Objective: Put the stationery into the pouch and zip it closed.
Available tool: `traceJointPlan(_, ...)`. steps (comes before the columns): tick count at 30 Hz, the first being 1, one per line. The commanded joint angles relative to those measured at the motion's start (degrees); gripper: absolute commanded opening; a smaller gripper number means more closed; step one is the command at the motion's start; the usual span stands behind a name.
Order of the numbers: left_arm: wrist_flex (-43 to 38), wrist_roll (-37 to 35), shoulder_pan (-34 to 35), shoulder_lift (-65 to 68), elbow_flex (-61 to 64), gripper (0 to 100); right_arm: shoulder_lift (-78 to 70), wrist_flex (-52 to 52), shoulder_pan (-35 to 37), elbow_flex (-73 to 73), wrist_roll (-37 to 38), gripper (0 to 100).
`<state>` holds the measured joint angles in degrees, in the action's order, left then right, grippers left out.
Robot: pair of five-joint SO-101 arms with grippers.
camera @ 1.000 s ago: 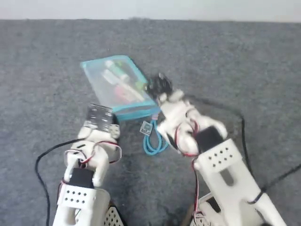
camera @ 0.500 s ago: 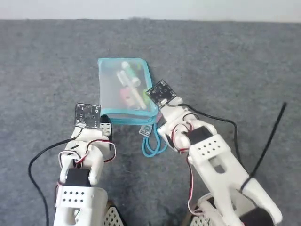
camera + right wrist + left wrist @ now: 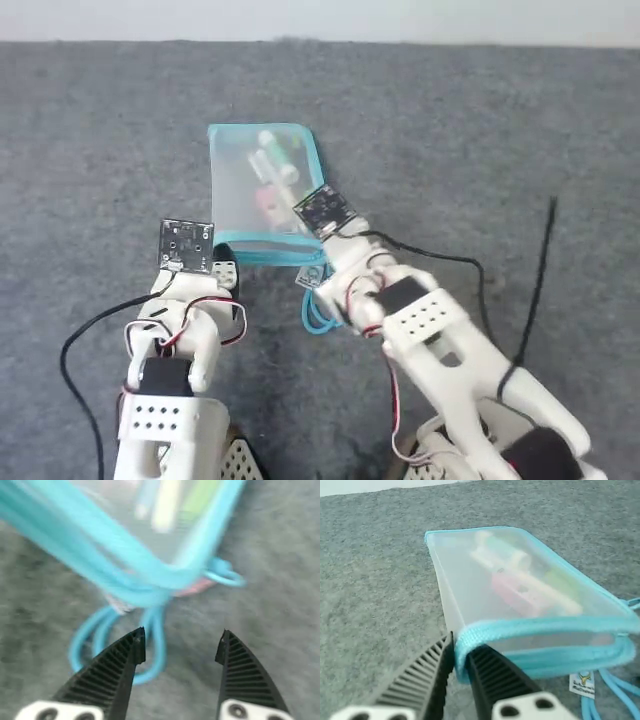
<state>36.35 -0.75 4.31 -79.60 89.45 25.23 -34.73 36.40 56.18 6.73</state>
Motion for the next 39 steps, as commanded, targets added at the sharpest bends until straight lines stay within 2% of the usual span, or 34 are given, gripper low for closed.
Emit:
traceJointPlan(1, 0.1, -0.8, -0.4, 0.8, -5.5, 1, -2.9, 6.8, 0.7, -0.8, -2.1, 22.7)
traceJointPlan(6, 0.1, -0.8, -0.4, 0.8, -5.5, 1, -11.0, 14.7, 0.5, -2.7, -2.1, 22.7)
traceJointPlan(15, 0.2, -0.8, -0.4, 0.8, -5.4, 1, -25.5, 17.7, -3.4, -17.8, -4.6, 22.7)
traceJointPlan(23, 0.0, -0.9, -0.6, 0.8, -5.4, 1, -34.2, 21.0, -3.5, -22.2, -4.3, 21.3)
traceJointPlan(28, -0.2, -0.8, -3.2, 0.8, -4.5, 1, -29.7, 12.0, -5.2, -23.1, -4.3, 0.0)
traceJointPlan(30, -0.2, -0.8, -3.6, 0.8, -4.4, 1, -24.0, 4.3, -6.6, -23.2, -4.2, 3.3)
traceJointPlan(32, -0.2, -0.8, -3.6, 0.8, -4.4, 1, -16.2, -4.5, -7.7, -23.4, -3.9, 0.7)
traceJointPlan(34, -0.2, -0.8, -3.8, 0.8, -4.4, 1, -7.4, -12.1, -7.3, -23.4, -0.4, 0.9)
traceJointPlan(39, -0.1, -0.8, -5.9, 0.8, -4.4, 1, 10.5, -26.2, -0.8, -23.4, 5.5, 0.6)
